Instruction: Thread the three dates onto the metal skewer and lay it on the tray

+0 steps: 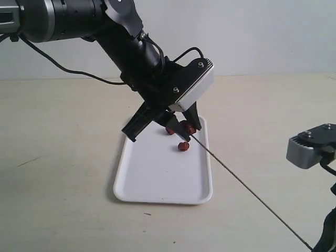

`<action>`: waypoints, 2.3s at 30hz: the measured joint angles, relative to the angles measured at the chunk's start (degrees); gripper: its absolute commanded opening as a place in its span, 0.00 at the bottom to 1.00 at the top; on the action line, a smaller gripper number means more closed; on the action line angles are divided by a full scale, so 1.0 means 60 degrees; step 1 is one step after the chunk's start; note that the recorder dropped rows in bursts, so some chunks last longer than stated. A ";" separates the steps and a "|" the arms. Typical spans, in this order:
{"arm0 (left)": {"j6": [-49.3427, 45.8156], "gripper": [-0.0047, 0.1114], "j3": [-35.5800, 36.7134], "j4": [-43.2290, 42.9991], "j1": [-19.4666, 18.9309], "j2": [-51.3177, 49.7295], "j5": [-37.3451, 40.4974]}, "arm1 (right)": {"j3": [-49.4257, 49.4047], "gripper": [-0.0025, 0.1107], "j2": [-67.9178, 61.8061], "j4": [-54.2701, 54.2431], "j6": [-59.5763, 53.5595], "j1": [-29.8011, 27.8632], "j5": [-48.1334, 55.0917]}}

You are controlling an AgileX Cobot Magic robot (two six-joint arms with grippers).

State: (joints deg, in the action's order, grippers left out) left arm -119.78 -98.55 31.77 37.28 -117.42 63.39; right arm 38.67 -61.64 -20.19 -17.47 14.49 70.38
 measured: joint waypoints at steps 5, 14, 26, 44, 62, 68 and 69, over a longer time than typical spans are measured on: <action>0.0000 0.30 0.0000 0.0000 0.0000 0.0000 -0.0004 | 0.0000 0.02 0.0027 0.0000 0.0018 0.0000 0.0000; 0.0000 0.29 0.0000 0.0000 0.0000 0.0000 -0.0021 | 0.0000 0.02 -0.0326 0.0000 0.0015 0.0000 0.0014; 0.0000 0.29 0.0000 0.0000 0.0000 0.0000 -0.0002 | 0.0000 0.02 -0.0823 -0.0382 -0.0064 0.0000 -0.0521; 0.0000 0.29 0.0000 0.0000 0.0000 0.0000 0.0015 | -0.0253 0.02 0.0143 0.0143 0.0148 0.0000 -0.0074; 0.0000 0.29 0.0000 0.0000 0.0000 0.0000 0.0015 | -0.0253 0.02 0.0002 -0.0057 0.0079 0.0000 -0.0053; 0.0000 0.29 0.0000 0.0000 0.0000 0.0000 0.0015 | -0.0253 0.02 -0.0285 -0.0092 0.0039 0.0000 -0.0464; 0.0000 0.29 0.0000 -0.0017 0.0000 0.0000 -0.0002 | -0.0253 0.02 -0.0303 -0.0092 0.0020 0.0000 -0.0535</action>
State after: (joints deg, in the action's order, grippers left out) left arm -119.78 -98.55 31.67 37.28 -117.42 63.37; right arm 37.15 -63.45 -20.75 -17.35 14.49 67.17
